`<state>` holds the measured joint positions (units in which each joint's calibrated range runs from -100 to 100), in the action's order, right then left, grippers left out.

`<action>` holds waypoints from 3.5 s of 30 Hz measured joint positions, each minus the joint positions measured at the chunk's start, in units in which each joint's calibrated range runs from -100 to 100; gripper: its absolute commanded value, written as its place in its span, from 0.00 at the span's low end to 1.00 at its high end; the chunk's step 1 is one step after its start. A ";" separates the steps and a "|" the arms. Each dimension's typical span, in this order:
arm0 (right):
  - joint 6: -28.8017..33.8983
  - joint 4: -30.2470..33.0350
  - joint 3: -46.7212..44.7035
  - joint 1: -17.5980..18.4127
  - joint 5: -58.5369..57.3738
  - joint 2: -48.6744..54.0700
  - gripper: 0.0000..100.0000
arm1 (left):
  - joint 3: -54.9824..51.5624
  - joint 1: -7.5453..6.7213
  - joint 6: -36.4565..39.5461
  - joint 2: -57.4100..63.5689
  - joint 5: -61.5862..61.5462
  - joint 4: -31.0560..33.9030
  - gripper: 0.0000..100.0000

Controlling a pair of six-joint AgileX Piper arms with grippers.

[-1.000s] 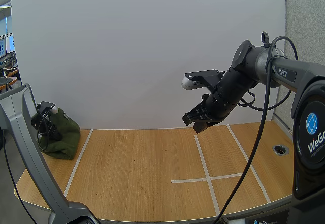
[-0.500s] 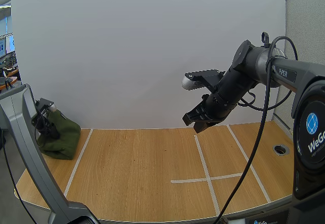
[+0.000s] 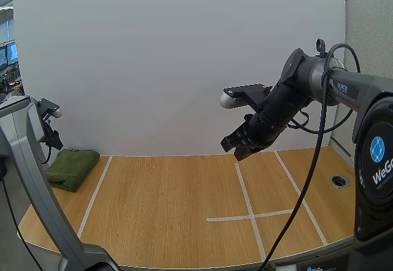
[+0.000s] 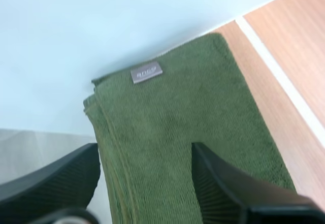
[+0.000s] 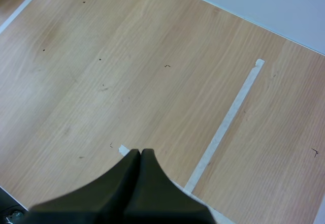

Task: Fold the towel

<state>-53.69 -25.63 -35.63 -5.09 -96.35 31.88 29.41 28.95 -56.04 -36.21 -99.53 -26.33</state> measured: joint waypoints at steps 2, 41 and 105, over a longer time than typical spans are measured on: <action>0.00 0.00 0.00 0.00 0.00 0.00 0.00 | 0.00 0.00 0.33 0.00 0.00 0.28 0.76; 1.83 -1.68 -0.12 0.00 22.90 10.79 0.00 | -24.48 -16.98 23.03 36.81 6.83 -4.86 0.00; 18.17 5.33 -34.90 0.00 81.35 67.05 0.00 | -88.39 -9.10 30.54 135.94 23.12 -20.97 0.00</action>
<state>-35.52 -20.30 -70.54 -5.09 -15.00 98.93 -58.98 19.85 -25.50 99.73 -76.41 -47.29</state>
